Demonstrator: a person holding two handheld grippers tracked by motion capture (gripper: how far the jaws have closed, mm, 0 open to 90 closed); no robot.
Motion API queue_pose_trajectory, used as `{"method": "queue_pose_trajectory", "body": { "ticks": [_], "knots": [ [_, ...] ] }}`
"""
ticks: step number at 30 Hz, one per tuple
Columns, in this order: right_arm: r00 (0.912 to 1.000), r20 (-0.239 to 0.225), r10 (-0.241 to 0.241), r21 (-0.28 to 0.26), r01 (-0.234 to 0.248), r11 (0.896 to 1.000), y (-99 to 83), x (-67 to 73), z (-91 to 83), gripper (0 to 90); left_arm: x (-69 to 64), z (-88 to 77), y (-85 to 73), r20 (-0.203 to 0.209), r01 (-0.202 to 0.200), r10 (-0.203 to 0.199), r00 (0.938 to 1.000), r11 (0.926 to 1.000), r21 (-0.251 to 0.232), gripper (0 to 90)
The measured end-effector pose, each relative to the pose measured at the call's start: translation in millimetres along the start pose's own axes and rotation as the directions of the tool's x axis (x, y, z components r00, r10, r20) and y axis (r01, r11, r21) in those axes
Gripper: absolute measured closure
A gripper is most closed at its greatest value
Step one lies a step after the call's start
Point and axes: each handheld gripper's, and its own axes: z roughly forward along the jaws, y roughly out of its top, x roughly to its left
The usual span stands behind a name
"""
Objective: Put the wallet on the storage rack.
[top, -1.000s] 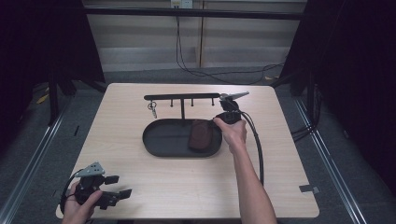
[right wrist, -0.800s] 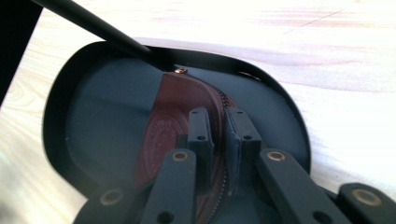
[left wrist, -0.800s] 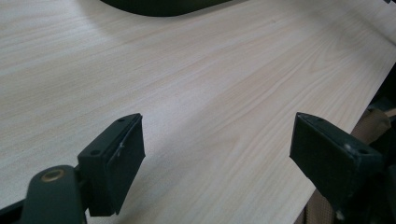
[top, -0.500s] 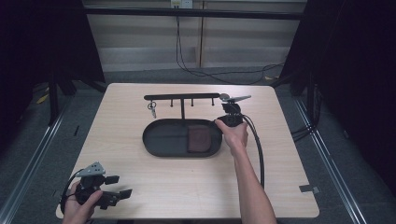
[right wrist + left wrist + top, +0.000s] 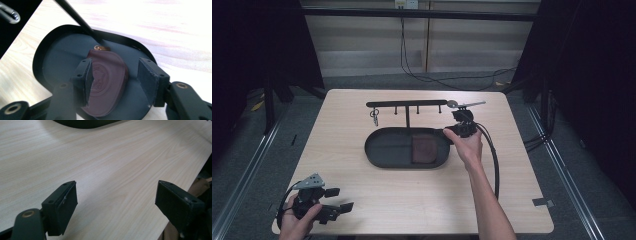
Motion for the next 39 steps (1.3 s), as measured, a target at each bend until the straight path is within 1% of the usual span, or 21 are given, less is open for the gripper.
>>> {"method": "queue_pose_trajectory", "body": {
  "ticks": [1, 3, 5, 7, 11, 14, 18, 19, 22, 24, 29, 33, 36, 39],
  "knots": [
    [1.0, -0.003, -0.009, -0.012, 0.009, 1.0, -1.0, 1.7, -1.9, 43.1, -0.9, -0.3, 0.1, 0.001, -0.004, 0.004, 1.0, 1.0, -0.006, 18.2],
    [0.9997, -0.008, -0.023, -0.039, 0.022, 0.999, -4.2, 3.6, -5.7, 40.4, -1.5, 0.0, 0.6, -0.003, -0.011, 0.011, 0.9999, 0.9999, -0.003, 18.3],
    [0.9994, -0.01, -0.033, -0.046, 0.032, 0.998, -8.7, 3.0, -8.6, 37.6, -0.6, -0.6, 0.4, -0.012, -0.01, 0.009, 0.9999, 0.9999, -0.01, 18.3],
    [0.9993, 0.004, -0.037, -0.046, 0.037, 0.998, -12.9, 2.5, -11.9, 34.0, -0.2, -0.8, 0.3, -0.013, 0.002, -0.002, 0.9999, 0.9999, -0.014, 18.2],
    [0.9987, 0.012, -0.05, -0.051, 0.051, 0.997, -21.3, 2.2, -18.5, 29.4, 0.1, -1.0, 0.2, -0.02, 0.005, -0.006, 0.9998, 0.9998, -0.02, 18.2],
    [0.9976, 0.022, -0.065, -0.047, 0.066, 0.997, -27.2, 2.2, -23.6, 23.4, -0.1, -0.3, 0.4, -0.021, 0.006, -0.006, 0.9998, 0.9998, -0.016, 18.2],
    [0.9966, 0.018, -0.081, -0.075, 0.082, 0.994, -33.8, 4.3, -32.4, 22.0, 0.4, -1.4, 0.1, -0.022, 0.01, -0.011, 0.9997, 0.9997, -0.023, 18.3],
    [0.9964, 0.015, -0.084, -0.073, 0.085, 0.994, -35.9, 4.6, -34.0, 21.5, 1.0, -1.7, 0.1, -0.024, 0.009, -0.01, 0.9997, 0.9997, -0.023, 18.2],
    [0.9958, 0.025, -0.088, -0.07, 0.09, 0.994, -42.0, 3.1, -39.2, 18.9, 1.0, -1.9, 0.1, -0.025, 0.013, -0.013, 0.9996, 0.9996, -0.026, 18.2],
    [0.9961, 0.02, -0.086, -0.086, 0.088, 0.992, -46.0, 2.3, -44.0, 19.2, 1.1, -1.8, 0.2, -0.024, 0.011, -0.012, 0.9997, 0.9997, -0.022, 18.2],
    [0.9956, 0.033, -0.087, -0.098, 0.09, 0.991, -56.5, 0.1, -54.6, 17.2, 1.6, -2.2, 0.0, -0.034, 0.013, -0.014, 0.9993, 0.9996, -0.026, 18.3],
    [0.9949, 0.032, -0.096, -0.125, 0.099, 0.987, -64.3, -0.4, -64.6, 17.4, 2.0, -2.2, 0.3, -0.036, 0.024, -0.025, 0.999, 0.9992, -0.032, 18.2],
    [0.995, 0.04, -0.092, -0.13, 0.096, 0.987, -71.5, -1.1, -70.8, 17.4, 2.1, -2.2, 0.4, -0.041, 0.024, -0.025, 0.9989, 0.9992, -0.032, 18.3],
    [0.9935, 0.053, -0.101, -0.14, 0.107, 0.984, -78.5, -2.3, -76.7, 17.4, 2.4, -3.2, 0.1, -0.043, 0.027, -0.028, 0.9987, 0.999, -0.036, 18.2]
  ]
}}
